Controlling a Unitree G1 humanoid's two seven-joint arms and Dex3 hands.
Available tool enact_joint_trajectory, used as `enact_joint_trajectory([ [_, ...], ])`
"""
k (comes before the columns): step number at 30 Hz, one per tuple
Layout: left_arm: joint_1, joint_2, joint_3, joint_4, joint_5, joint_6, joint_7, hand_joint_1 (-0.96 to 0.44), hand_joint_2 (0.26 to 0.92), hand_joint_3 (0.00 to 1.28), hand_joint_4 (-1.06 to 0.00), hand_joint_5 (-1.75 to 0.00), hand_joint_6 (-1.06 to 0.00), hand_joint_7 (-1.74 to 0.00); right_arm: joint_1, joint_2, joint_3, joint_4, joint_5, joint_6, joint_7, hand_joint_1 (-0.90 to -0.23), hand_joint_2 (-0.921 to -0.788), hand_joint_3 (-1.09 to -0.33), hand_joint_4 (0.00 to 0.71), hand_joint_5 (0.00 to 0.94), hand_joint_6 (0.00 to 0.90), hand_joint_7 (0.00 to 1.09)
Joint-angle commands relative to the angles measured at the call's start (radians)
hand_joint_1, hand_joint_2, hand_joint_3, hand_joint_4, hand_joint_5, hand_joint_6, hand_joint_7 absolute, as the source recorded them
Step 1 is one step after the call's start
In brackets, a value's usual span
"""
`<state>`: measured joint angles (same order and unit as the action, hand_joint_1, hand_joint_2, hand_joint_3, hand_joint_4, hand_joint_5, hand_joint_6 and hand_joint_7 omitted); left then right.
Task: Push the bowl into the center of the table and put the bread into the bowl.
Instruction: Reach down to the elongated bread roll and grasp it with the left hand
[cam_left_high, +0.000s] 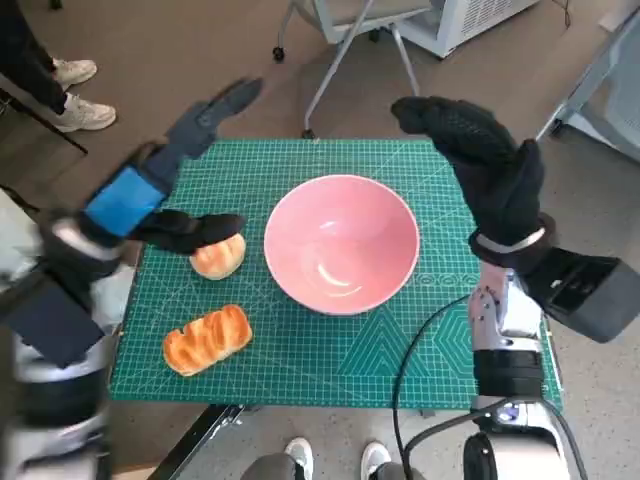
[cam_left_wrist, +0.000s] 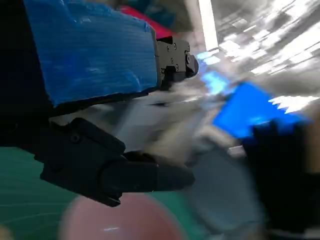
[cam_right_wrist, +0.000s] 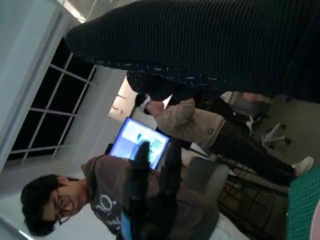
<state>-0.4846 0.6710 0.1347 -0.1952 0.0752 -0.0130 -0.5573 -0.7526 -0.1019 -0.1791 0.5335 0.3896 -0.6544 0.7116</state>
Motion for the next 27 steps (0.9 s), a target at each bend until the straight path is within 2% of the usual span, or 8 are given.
enact_joint_trajectory([
  [1, 0.073, 0.203, -0.005, -0.284, 0.12, 0.376, -0.15, -0.22, 0.754, 0.02, -0.03, 0.0, -0.15, -0.11, 0.029, -0.004, -0.002, -0.005, 0.01, 0.03, -0.015, -0.647, -0.921, -0.737, 0.167, 0.0, -0.001, 0.59],
  [4, 0.1, 0.244, -0.01, -0.354, 0.151, 0.453, -0.185, -0.1, 0.75, 0.01, -0.04, -0.01, -0.19, -0.08, 0.027, -0.003, -0.006, -0.005, 0.017, 0.034, -0.017, -0.648, -0.921, -0.737, 0.165, 0.0, -0.001, 0.58],
  [9, 0.183, 0.261, 0.002, -0.461, 0.172, 0.513, -0.21, -0.05, 0.747, 0.0, -0.08, -0.02, -0.22, -0.06, 0.02, 0.0, -0.015, 0.009, 0.017, 0.026, -0.026, -0.657, -0.921, -0.731, 0.165, 0.0, -0.001, 0.58],
  [13, 0.236, 0.282, -0.019, -0.524, 0.194, 0.557, -0.23, -0.11, 0.748, 0.0, -0.13, -0.03, -0.24, -0.05, 0.014, 0.002, -0.019, 0.019, 0.016, 0.019, -0.03, -0.66, -0.921, -0.729, 0.164, 0.0, -0.001, 0.57],
  [19, 0.296, 0.309, -0.104, -0.579, 0.276, 0.619, -0.23, -0.25, 0.753, 0.0, -0.24, -0.03, -0.27, -0.03, 0.003, 0.004, -0.024, 0.034, 0.019, 0.017, -0.034, -0.666, -0.921, -0.728, 0.159, 0.0, -0.001, 0.56],
  [27, 0.329, 0.301, -0.244, -0.597, 0.421, 0.673, -0.226, -0.35, 0.756, 0.0, -0.28, -0.02, -0.29, -0.02, -0.003, 0.008, -0.023, 0.044, 0.028, 0.024, -0.027, -0.666, -0.921, -0.724, 0.158, 0.0, -0.001, 0.55],
])
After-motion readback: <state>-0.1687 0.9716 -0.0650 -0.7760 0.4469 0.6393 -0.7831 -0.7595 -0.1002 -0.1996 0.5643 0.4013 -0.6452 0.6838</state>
